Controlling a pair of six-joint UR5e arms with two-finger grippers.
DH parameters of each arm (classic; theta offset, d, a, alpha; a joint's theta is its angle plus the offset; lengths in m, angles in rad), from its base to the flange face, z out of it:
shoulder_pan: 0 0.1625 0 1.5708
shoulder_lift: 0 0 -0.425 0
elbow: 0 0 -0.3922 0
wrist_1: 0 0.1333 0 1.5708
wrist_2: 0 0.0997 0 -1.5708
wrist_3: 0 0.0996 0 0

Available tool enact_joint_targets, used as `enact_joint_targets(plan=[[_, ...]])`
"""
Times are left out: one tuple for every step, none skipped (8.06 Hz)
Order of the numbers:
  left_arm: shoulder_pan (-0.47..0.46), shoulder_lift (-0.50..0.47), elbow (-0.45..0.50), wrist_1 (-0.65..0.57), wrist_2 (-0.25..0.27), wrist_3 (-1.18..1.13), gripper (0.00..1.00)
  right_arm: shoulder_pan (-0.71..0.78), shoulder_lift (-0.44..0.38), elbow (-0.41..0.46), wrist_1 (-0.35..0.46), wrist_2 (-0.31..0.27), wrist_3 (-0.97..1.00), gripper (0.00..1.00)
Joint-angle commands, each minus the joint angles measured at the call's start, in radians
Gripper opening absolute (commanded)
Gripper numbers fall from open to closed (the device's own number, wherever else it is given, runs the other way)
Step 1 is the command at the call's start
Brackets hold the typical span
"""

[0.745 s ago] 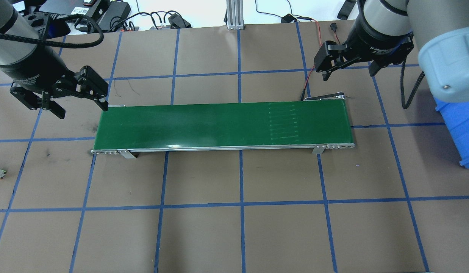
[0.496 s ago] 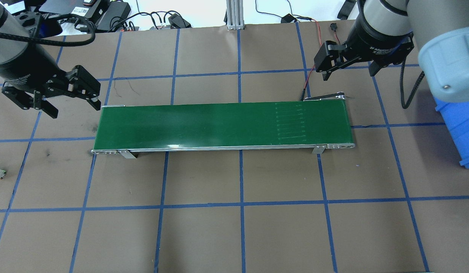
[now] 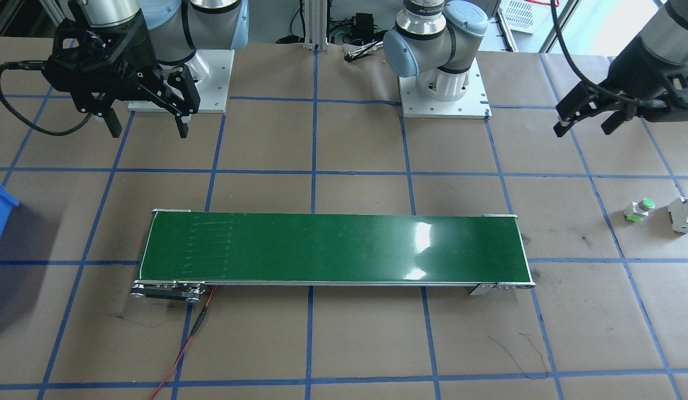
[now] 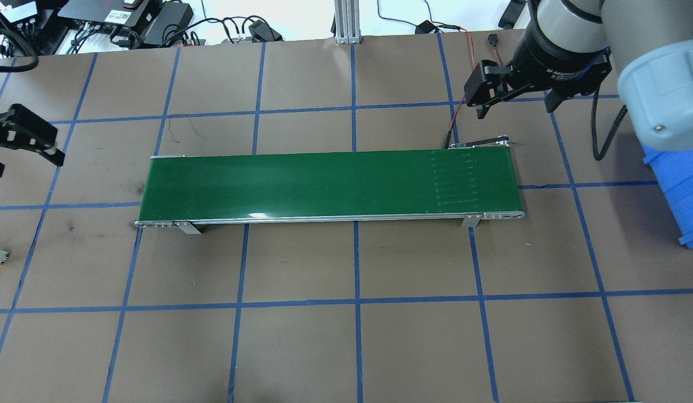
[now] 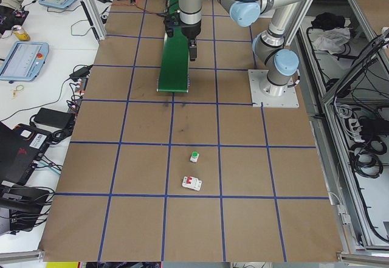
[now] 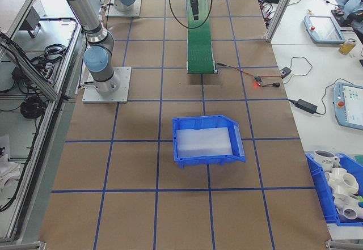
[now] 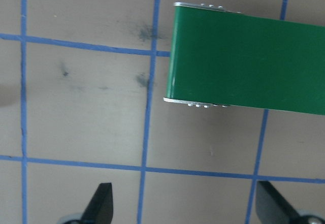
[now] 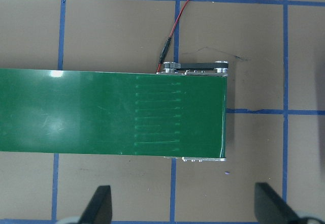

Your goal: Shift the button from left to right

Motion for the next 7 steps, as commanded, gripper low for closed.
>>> enact_joint_targets(plan=[[0.190, -0.040, -0.020, 0.068, 0.017, 0.280, 1.00, 0.000, 0.000, 0.000, 0.000, -0.001, 0.000, 1.00], [0.254, -0.084, -0.021, 0.123, 0.046, 0.410, 1.00, 0.000, 0.001, 0.000, 0.000, -0.001, 0.000, 1.00], [0.311, -0.132, -0.023, 0.186, 0.052, 0.531, 1.00, 0.000, 0.002, 0.000, 0.000, 0.001, 0.000, 1.00], [0.358, -0.182, -0.025, 0.242, 0.054, 0.644, 1.00, 0.000, 0.000, 0.000, 0.000, 0.001, 0.000, 1.00], [0.392, -0.242, -0.026, 0.298, 0.066, 0.699, 1.00, 0.000, 0.000, 0.000, 0.000, 0.001, 0.000, 1.00], [0.400, -0.302, -0.028, 0.376, 0.169, 0.710, 1.00, 0.000, 0.000, 0.000, -0.002, 0.001, 0.000, 1.00], [0.406, -0.354, -0.028, 0.422, 0.205, 0.760, 1.00, 0.000, 0.001, 0.000, 0.000, 0.001, 0.000, 1.00]])
